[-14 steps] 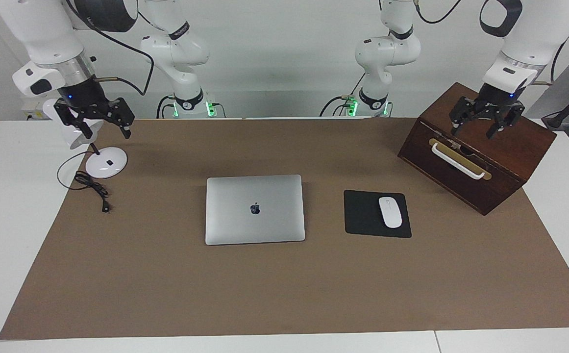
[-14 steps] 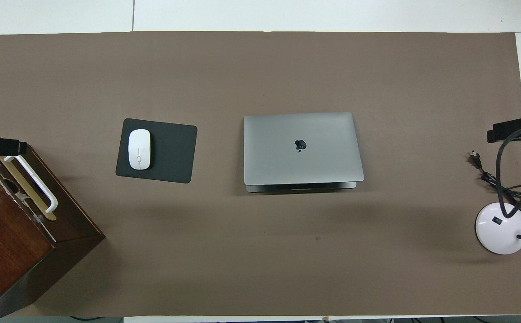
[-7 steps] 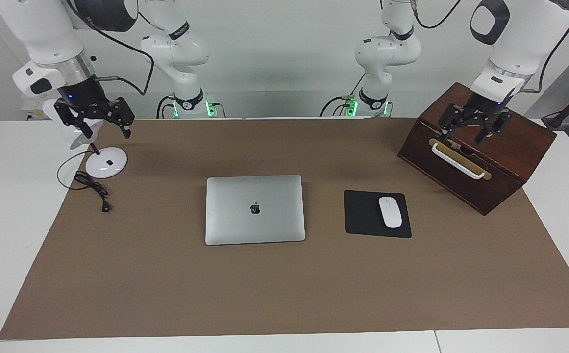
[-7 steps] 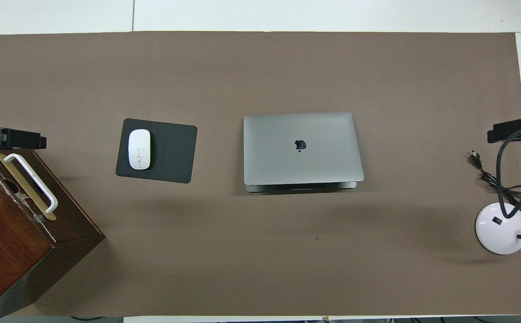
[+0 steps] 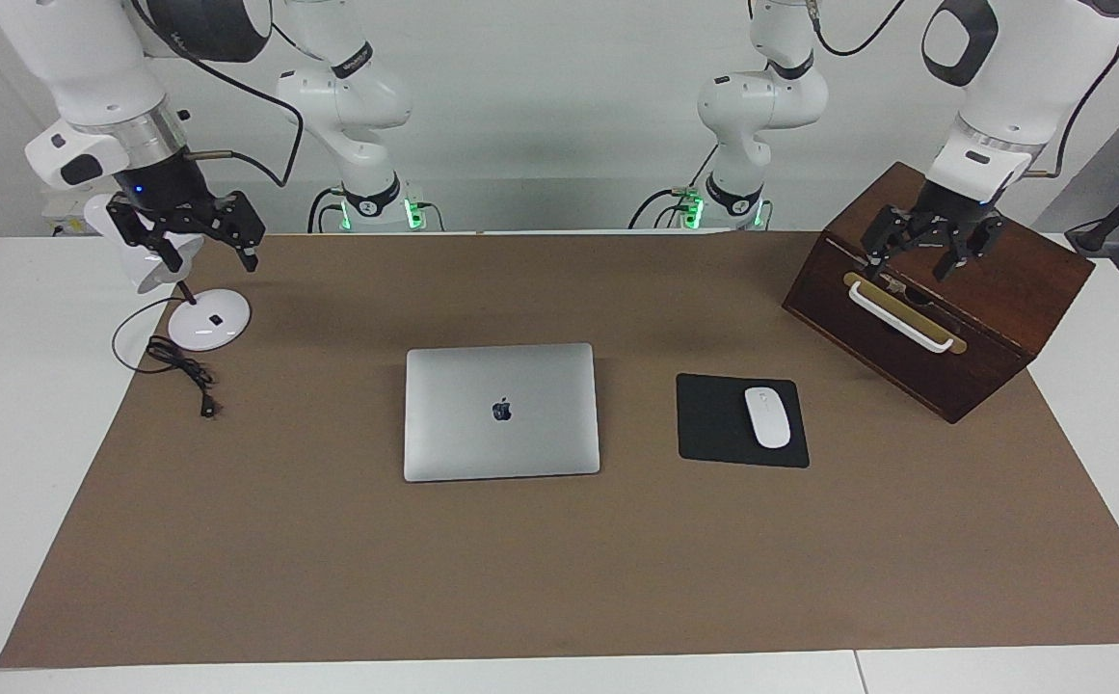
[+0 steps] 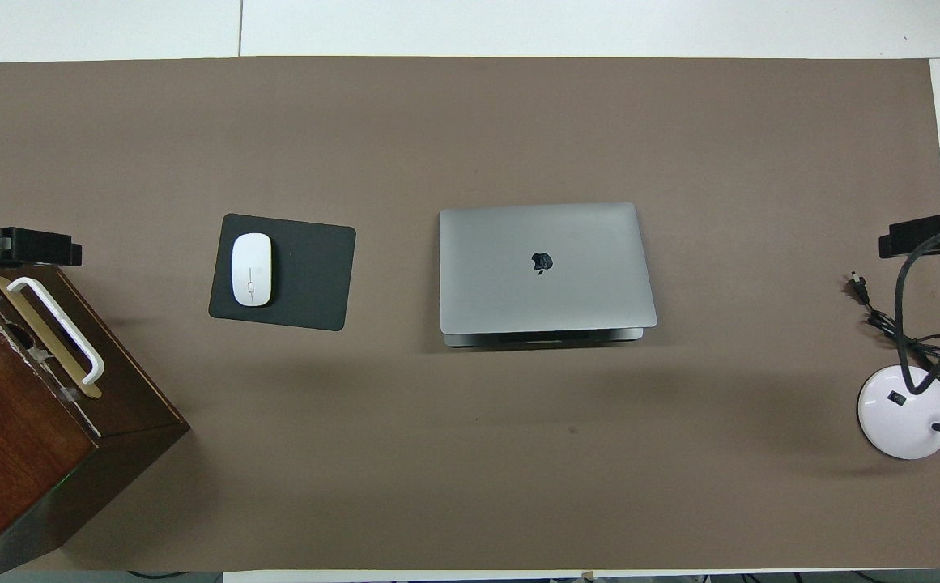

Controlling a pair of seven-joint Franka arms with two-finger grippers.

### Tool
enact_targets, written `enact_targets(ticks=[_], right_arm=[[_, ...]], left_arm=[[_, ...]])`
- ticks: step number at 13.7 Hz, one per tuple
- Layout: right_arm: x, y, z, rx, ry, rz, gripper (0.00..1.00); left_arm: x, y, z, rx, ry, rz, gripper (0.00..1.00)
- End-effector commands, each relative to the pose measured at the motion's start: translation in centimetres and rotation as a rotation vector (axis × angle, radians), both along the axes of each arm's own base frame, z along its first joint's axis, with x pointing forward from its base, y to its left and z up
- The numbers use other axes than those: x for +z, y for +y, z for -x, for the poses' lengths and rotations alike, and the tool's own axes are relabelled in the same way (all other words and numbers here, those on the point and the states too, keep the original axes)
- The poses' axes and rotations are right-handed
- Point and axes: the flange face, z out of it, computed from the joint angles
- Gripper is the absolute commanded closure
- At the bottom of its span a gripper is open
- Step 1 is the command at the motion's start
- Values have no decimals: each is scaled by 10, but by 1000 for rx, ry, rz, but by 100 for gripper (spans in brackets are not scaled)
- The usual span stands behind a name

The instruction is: Close laptop with both arms

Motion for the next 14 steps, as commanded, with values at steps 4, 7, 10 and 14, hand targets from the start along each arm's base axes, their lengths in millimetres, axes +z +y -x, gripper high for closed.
enact_targets(ticks=[4, 7, 10, 14], right_arm=[[1, -1, 7, 12, -1, 11, 0], [0, -1, 7, 12, -1, 11, 0], [1, 0, 6, 13, -4, 12, 0], [1, 1, 6, 16, -4, 12, 0]], left_arm=[[21, -6, -11, 5, 58, -30, 0], [20, -4, -10, 8, 66, -26, 0], [20, 0, -10, 14, 68, -25, 0], [20, 4, -8, 21, 73, -25, 0]])
